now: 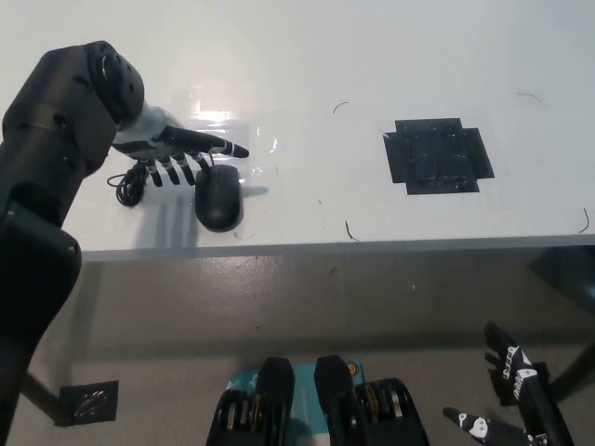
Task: The robot uses left hand to click on the left button of the black mouse, which is placed on the left area of the table
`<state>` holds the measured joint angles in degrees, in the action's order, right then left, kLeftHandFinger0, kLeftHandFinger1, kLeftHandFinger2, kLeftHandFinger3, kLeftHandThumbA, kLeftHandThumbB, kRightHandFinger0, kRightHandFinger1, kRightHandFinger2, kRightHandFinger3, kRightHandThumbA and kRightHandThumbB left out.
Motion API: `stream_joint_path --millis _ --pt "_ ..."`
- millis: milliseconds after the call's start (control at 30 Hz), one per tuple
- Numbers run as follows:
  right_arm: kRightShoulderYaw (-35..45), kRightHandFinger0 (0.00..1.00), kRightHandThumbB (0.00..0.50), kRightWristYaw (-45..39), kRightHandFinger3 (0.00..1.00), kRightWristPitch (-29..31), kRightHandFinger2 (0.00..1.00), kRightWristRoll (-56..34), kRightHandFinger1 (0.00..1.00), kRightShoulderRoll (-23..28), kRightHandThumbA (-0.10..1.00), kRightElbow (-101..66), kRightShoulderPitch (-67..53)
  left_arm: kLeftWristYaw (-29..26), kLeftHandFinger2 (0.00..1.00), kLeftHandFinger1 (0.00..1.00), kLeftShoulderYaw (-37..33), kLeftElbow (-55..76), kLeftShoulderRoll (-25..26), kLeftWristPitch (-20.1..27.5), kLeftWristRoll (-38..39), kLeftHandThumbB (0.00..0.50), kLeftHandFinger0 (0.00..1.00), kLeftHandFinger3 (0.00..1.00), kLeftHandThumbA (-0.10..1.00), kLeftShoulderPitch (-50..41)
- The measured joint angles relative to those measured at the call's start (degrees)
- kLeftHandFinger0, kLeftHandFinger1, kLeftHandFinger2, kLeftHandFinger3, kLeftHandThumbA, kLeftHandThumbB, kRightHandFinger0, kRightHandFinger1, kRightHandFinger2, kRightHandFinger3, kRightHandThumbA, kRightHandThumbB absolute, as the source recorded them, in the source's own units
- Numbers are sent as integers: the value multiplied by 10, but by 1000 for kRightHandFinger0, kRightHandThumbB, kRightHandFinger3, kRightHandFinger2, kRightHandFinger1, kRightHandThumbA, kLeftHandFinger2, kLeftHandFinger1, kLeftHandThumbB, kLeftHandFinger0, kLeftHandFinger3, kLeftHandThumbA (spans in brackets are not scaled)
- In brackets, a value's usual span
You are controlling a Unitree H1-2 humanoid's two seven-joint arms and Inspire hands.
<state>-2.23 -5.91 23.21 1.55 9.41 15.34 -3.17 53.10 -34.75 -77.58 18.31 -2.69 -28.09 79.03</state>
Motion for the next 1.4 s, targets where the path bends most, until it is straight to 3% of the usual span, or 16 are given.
stream_joint_path --millis 33,100,133,167,233,367,533,567,733,967,1033,1067,1233,1267,1367,1400 --pt "0 928 207 0 1000 0 1000 0 996 0 1000 0 0 0 980 1000 0 0 0 0 0 373 1000 1000 1000 0" --pt "0 923 209 0 1000 -1 1000 0 996 0 1000 -1 0 1 636 746 3 -1 0 0 0 379 822 1000 1000 1" --pt "0 921 209 0 1000 -1 1000 0 995 0 1000 -2 0 2 207 149 4 0 0 0 0 384 164 1000 1000 2" --pt "0 920 208 0 1000 -2 1000 0 994 0 1000 -3 0 3 63 30 8 0 0 0 1 379 33 1000 1000 3" --pt "0 919 206 0 1000 -5 1000 0 993 0 1000 -3 0 9 122 1 25 0 2 -10 7 371 0 1000 1000 11" --pt "0 912 193 0 1000 -9 1000 0 986 0 1000 -3 -1 27 72 0 60 2 19 -32 19 302 0 1000 1000 51" --pt "1 929 200 0 1000 -9 1000 0 979 0 1000 1 -2 58 23 0 133 60 55 -76 50 473 0 1000 1000 89" --pt "1 920 183 0 1000 -9 1000 0 981 0 1000 2 -3 63 69 0 144 77 62 -83 54 317 0 1000 1000 92" --pt "1 914 190 0 1000 -10 1000 0 971 0 1000 7 -8 74 66 0 220 213 99 -110 97 304 0 1000 1000 63" --pt "0 887 194 0 1000 -11 1000 0 957 0 1000 16 -20 52 64 0 240 360 121 -117 169 433 0 1000 1000 -78" --pt "0 889 179 0 1000 -11 1000 0 957 0 1000 18 -24 44 427 104 248 399 124 -119 188 391 24 1000 1000 -137" --pt "0 895 187 0 1000 -11 1000 0 955 0 1000 19 -26 41 698 147 251 413 124 -120 195 478 78 1000 1000 -158" --pt "0 943 197 0 1000 -12 1000 0 953 0 1000 25 -44 26 1000 0 256 522 124 -118 235 500 0 1000 1000 -355" --pt "0 946 207 0 1000 -12 1000 0 953 0 1000 26 -49 24 535 41 257 545 124 -118 241 433 0 1000 1000 -399" --pt "0 944 194 0 1000 -12 1000 0 956 0 1000 29 -63 23 782 595 256 608 120 -117 260 126 470 1000 1000 -524" --pt "0 945 193 0 1000 -12 1000 0 955 0 1000 29 -69 23 895 883 256 629 117 -116 267 250 760 1000 1000 -566"
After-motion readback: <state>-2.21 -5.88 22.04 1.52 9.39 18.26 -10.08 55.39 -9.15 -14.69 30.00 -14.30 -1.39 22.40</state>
